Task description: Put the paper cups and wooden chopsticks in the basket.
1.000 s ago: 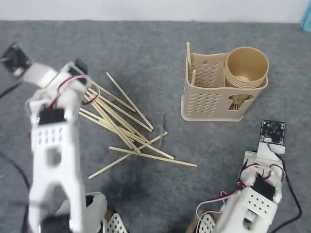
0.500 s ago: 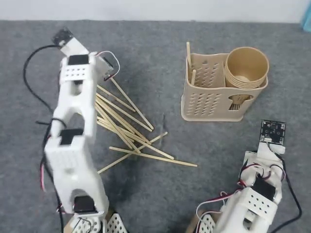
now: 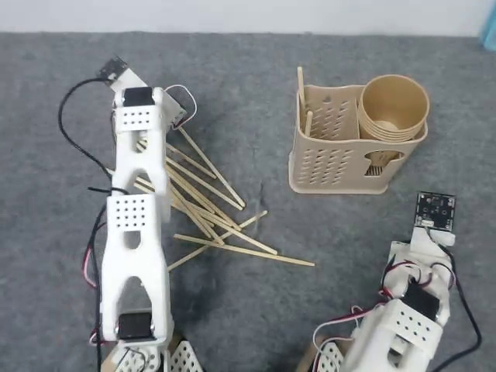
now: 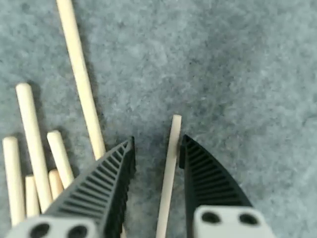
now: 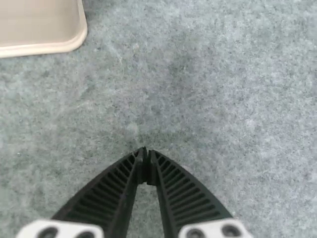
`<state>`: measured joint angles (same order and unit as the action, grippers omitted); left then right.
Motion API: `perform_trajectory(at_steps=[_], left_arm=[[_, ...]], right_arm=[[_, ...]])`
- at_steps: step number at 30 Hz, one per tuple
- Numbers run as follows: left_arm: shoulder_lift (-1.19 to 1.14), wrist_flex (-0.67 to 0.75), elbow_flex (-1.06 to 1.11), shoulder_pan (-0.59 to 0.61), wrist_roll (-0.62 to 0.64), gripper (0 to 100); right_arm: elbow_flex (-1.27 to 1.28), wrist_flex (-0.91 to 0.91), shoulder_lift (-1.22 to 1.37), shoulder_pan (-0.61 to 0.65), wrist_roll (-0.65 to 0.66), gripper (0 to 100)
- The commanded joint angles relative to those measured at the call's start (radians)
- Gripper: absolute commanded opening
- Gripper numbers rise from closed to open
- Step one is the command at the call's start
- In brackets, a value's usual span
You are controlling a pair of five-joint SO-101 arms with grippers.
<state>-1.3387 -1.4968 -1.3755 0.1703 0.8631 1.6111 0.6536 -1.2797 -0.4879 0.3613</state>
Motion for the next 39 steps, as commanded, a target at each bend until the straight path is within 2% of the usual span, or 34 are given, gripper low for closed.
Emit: perform_trajectory(at_steps=[1, 4, 7, 10, 15, 26, 31, 39], left_arm=[[-0.080, -0.077, -0.217, -0.026, 0.015, 14], [-0.149, -0.121, -0.311, -0.041, 0.017, 12], [-0.144, -0.124, -0.302, -0.043, 0.017, 1], [-0.112, -0.141, -0.303, -0.037, 0.017, 1], [0.002, -0.258, -0.303, -0.034, 0.017, 1], [0.296, -0.267, -0.286, -0.028, -0.023, 1], [0.443, -0.267, -0.122, -0.035, -0.097, 1], [0.801, -0.261, 0.400, -0.057, -0.180, 1]], right_arm=[[-0.008, -0.016, -0.022, -0.012, 0.014, 0.9], [-0.008, -0.016, -0.022, -0.012, 0.014, 0.9], [-0.008, -0.016, -0.022, -0.012, 0.014, 0.9], [-0.008, -0.016, -0.022, -0.012, 0.014, 0.9], [-0.008, -0.016, -0.022, -0.012, 0.014, 0.9], [-0.008, -0.016, -0.022, -0.013, 0.014, 0.9], [-0.008, -0.016, -0.022, -0.013, 0.014, 0.9], [-0.008, -0.016, -0.022, -0.008, 0.014, 0.9]])
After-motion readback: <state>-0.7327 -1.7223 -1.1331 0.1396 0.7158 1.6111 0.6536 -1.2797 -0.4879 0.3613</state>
